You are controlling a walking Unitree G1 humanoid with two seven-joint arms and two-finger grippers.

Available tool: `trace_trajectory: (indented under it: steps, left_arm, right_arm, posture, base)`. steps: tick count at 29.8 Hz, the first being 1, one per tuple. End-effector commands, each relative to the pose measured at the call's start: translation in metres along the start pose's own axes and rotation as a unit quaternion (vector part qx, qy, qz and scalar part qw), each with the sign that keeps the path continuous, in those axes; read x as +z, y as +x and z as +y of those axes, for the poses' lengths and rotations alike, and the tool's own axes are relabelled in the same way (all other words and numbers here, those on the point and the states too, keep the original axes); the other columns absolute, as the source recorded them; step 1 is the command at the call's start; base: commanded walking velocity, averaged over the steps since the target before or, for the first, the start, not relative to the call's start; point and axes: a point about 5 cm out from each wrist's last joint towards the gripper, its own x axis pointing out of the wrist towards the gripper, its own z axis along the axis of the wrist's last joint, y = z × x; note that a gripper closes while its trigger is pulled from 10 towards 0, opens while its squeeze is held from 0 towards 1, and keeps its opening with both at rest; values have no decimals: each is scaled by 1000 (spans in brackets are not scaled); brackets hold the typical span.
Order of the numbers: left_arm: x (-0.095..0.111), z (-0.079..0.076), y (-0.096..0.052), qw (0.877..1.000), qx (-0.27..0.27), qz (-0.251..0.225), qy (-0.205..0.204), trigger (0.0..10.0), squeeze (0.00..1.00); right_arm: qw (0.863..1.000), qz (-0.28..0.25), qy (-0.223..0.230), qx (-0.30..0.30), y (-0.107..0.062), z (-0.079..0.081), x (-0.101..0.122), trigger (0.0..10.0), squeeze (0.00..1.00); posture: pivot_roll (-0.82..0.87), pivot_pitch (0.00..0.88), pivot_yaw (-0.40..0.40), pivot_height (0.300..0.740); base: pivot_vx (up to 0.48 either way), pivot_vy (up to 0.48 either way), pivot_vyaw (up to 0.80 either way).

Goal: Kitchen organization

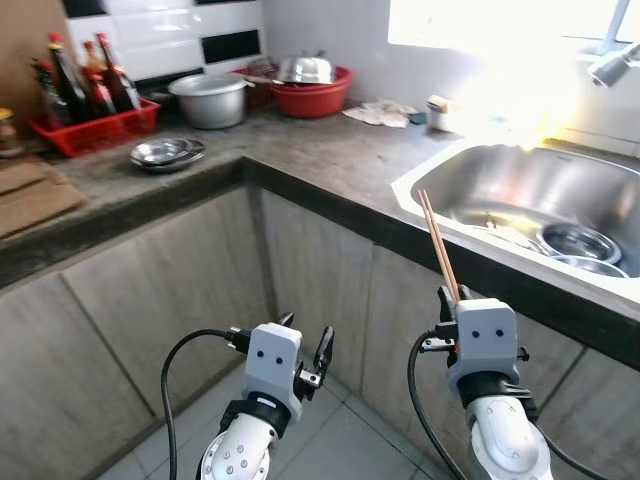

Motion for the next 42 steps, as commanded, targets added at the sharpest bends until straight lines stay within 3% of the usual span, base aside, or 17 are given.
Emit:
trace_trajectory:
  steps: [1, 25, 33, 40, 42]
  left_arm:
    - [1, 1, 1, 1000, -5, -3, 0, 10000, 0]
    - [2, 3, 4, 1000, -4, -3, 4, 10000, 0]
    - [2, 5, 5, 1000, 7, -2, -3, 10000, 0]
    - [3, 2, 6, 1000, 6, -1, -4, 10000, 0]
    - [4, 0, 6, 1000, 3, -2, -7, 10000, 0]
  right_arm:
    - [1000, -6, 13, -1, 2, -1, 4, 10000, 0]
    - [1000, -14, 19, 7, 13, -4, 9, 10000, 0]
    - [998, -17, 18, 60, 39, -9, 18, 10000, 0]
    - [990, -28, -41, 131, 69, -9, 27, 10000, 0]
    - [986, 7, -53, 156, 80, -5, 22, 10000, 0]
  posture:
    - [89, 0, -3, 740]
    - [91, 0, -4, 740]
    - [91, 7, -12, 740]
    - [90, 16, -20, 740]
    - [93, 18, -24, 740]
  base:
    - [307, 0, -800]
    - [350, 0, -798]
    - [111, 0, 0]
    - [0, 0, 229]
    - [0, 0, 800]
